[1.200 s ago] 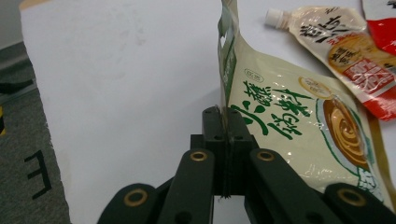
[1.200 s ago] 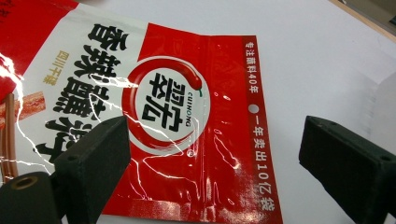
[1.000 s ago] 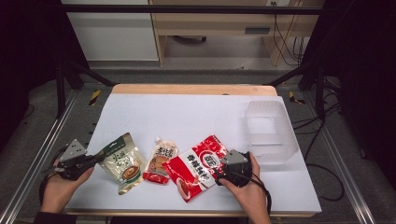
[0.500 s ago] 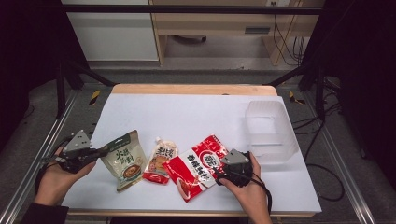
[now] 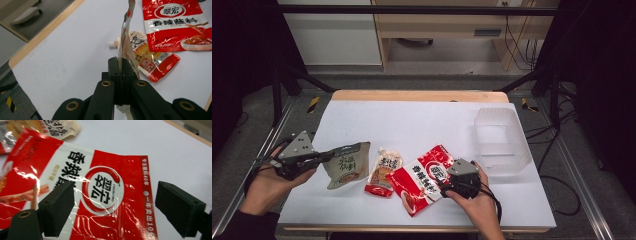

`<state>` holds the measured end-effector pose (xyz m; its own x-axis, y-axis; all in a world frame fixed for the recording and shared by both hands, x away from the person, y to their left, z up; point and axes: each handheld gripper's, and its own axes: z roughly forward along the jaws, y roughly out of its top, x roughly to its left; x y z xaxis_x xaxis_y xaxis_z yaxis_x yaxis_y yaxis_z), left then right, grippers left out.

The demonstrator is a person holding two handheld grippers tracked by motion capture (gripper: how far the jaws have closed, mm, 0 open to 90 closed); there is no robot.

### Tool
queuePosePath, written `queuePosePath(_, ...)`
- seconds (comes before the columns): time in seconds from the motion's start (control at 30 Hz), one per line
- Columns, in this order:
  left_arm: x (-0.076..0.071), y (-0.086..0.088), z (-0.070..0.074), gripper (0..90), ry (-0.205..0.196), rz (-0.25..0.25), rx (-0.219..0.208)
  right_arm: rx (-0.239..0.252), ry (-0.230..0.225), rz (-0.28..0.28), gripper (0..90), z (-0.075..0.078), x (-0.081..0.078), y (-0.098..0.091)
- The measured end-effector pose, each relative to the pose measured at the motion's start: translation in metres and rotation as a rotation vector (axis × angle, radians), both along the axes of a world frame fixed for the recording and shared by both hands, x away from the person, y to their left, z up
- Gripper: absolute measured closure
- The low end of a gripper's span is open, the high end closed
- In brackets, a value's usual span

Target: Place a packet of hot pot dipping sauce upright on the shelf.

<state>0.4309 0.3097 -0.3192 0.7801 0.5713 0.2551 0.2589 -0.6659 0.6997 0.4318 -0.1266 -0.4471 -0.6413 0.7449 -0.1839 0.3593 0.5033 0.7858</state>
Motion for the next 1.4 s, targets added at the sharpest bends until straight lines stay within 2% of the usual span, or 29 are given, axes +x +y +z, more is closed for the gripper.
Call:
queuePosePath(0.03, -0.001, 0.0, 0.004, 90.0, -0.007, -0.004, 0.009, -0.012, 0.021, 0.034, 15.9, 0.008, 0.0, 0.004)
queuePosePath(0.13, -0.001, -0.001, 0.013, 90.0, -0.022, -0.007, 0.014, -0.036, 0.006, 0.057, 15.7, 0.018, -0.001, 0.009)
queuePosePath(0.23, 0.002, 0.0, 0.02, 90.0, -0.029, -0.008, 0.035, -0.055, 0.015, 0.1, 14.3, 0.032, 0.002, 0.017)
queuePosePath(0.3, 0.006, 0.0, 0.023, 90.0, -0.024, -0.009, 0.026, -0.063, 0.026, 0.134, 13.4, 0.044, 0.006, 0.023)
queuePosePath(0.33, 0.008, 0.0, 0.024, 90.0, -0.023, -0.013, 0.021, -0.083, 0.037, 0.175, 16.3, 0.055, 0.011, 0.031)
queuePosePath(0.37, 0.009, -0.001, 0.025, 90.0, -0.02, -0.018, 0.018, -0.083, 0.037, 0.175, 16.3, 0.055, 0.011, 0.031)
queuePosePath(0.43, 0.013, -0.003, 0.026, 90.0, -0.02, -0.018, 0.027, -0.115, 0.046, 0.204, 14.9, 0.065, 0.016, 0.039)
queuePosePath(0.5, 0.018, -0.006, 0.027, 90.0, -0.019, -0.02, 0.024, -0.127, 0.05, 0.236, 18.5, 0.076, 0.02, 0.046)
queuePosePath(0.53, 0.02, -0.007, 0.028, 90.0, -0.016, -0.023, 0.024, -0.142, 0.047, 0.251, 21.2, 0.081, 0.022, 0.049)
queuePosePath(0.63, 0.027, -0.014, 0.03, 90.0, -0.016, -0.028, 0.036, -0.199, 0.084, 0.302, 21.3, 0.093, 0.029, 0.058)
queuePosePath(0.7, 0.03, -0.019, 0.032, 90.0, -0.017, -0.035, 0.038, -0.233, 0.092, 0.329, 18.9, 0.099, 0.034, 0.064)
queuePosePath(0.77, 0.032, -0.024, 0.035, 90.0, -0.022, -0.039, 0.042, -0.257, 0.123, 0.356, 16.7, 0.105, 0.037, 0.072)
queuePosePath(0.8, 0.033, -0.026, 0.036, 90.0, -0.022, -0.043, 0.046, -0.275, 0.119, 0.371, 16.4, 0.108, 0.039, 0.076)
queuePosePath(0.93, 0.037, -0.033, 0.043, 90.0, -0.032, -0.062, 0.031, -0.28, 0.144, 0.4, 11.5, 0.115, 0.043, 0.089)
queuePosePath(1.0, 0.039, -0.036, 0.046, 90.0, -0.033, -0.071, 0.024, -0.303, 0.154, 0.422, 10.0, 0.118, 0.047, 0.095)
queuePosePath(1.13, 0.043, -0.043, 0.05, 90.0, -0.038, -0.093, 0.041, -0.307, 0.162, 0.436, 8.5, 0.123, 0.054, 0.098)
queuePosePath(1.23, 0.046, -0.049, 0.052, 90.0, -0.041, -0.093, 0.048, -0.325, 0.161, 0.438, 7.8, 0.133, 0.06, 0.101)
queuePosePath(1.4, 0.052, -0.056, 0.055, 90.0, -0.037, -0.103, 0.053, -0.334, 0.156, 0.441, 8.9, 0.144, 0.062, 0.105)
